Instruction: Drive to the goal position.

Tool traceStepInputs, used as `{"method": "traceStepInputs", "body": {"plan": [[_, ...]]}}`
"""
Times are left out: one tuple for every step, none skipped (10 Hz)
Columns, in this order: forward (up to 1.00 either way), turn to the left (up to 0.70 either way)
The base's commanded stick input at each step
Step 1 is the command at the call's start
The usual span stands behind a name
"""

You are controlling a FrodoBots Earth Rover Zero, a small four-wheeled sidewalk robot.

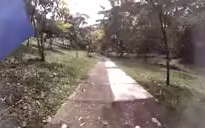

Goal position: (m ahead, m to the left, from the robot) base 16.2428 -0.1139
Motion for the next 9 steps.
{"method": "traceStepInputs", "body": {"plan": [[0.5, 0.0], [0.5, 0.0], [0.5, 0.0], [0.5, 0.0], [0.5, 0.0], [0.5, 0.0], [0.5, 0.0], [0.5, 0.0], [0.5, 0.0]]}}
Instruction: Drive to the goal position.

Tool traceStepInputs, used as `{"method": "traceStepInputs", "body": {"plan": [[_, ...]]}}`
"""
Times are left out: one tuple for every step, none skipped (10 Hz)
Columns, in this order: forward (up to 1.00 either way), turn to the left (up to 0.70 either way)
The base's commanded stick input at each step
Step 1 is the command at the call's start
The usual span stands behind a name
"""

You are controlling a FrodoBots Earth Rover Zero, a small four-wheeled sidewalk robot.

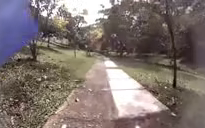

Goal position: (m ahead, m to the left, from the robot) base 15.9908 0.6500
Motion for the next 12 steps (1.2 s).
{"method": "traceStepInputs", "body": {"plan": [[0.5, 0.0], [0.5, 0.0], [0.5, 0.0], [0.5, 0.0], [0.5, 0.0], [0.5, 0.0], [0.5, 0.03], [0.5, 0.06], [0.5, 0.1], [0.5, 0.11], [0.5, 0.07], [0.5, 0.04]]}}
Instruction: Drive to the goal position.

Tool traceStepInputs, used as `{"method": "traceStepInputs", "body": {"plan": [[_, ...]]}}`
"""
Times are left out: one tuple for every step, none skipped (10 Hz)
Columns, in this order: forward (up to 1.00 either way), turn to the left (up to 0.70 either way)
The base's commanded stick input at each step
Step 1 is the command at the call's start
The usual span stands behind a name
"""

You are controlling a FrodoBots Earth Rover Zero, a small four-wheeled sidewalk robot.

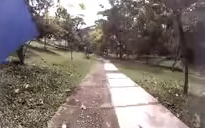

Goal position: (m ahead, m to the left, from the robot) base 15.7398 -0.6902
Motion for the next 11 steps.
{"method": "traceStepInputs", "body": {"plan": [[0.5, 0.01], [0.5, 0.29], [0.5, 0.23], [0.5, 0.0], [0.5, 0.0], [0.5, 0.0], [0.5, 0.0], [0.5, 0.11], [0.5, 0.5], [0.5, 0.5], [0.5, 0.5]]}}
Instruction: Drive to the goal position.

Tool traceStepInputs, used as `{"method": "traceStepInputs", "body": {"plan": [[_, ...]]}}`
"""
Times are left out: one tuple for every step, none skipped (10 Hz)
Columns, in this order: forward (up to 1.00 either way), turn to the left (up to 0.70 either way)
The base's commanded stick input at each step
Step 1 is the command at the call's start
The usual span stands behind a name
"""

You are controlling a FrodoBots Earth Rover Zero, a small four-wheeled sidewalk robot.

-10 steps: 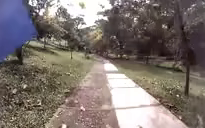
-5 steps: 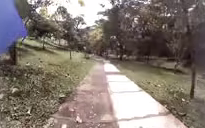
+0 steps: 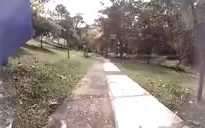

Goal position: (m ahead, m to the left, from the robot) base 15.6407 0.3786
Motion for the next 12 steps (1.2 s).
{"method": "traceStepInputs", "body": {"plan": [[0.5, 0.47], [0.5, 0.37], [0.5, 0.27], [0.5, 0.17], [0.5, 0.07], [0.5, 0.1], [0.5, 0.37], [0.5, 0.37], [0.5, 0.37], [0.5, 0.37], [0.5, 0.2], [0.5, 0.0]]}}
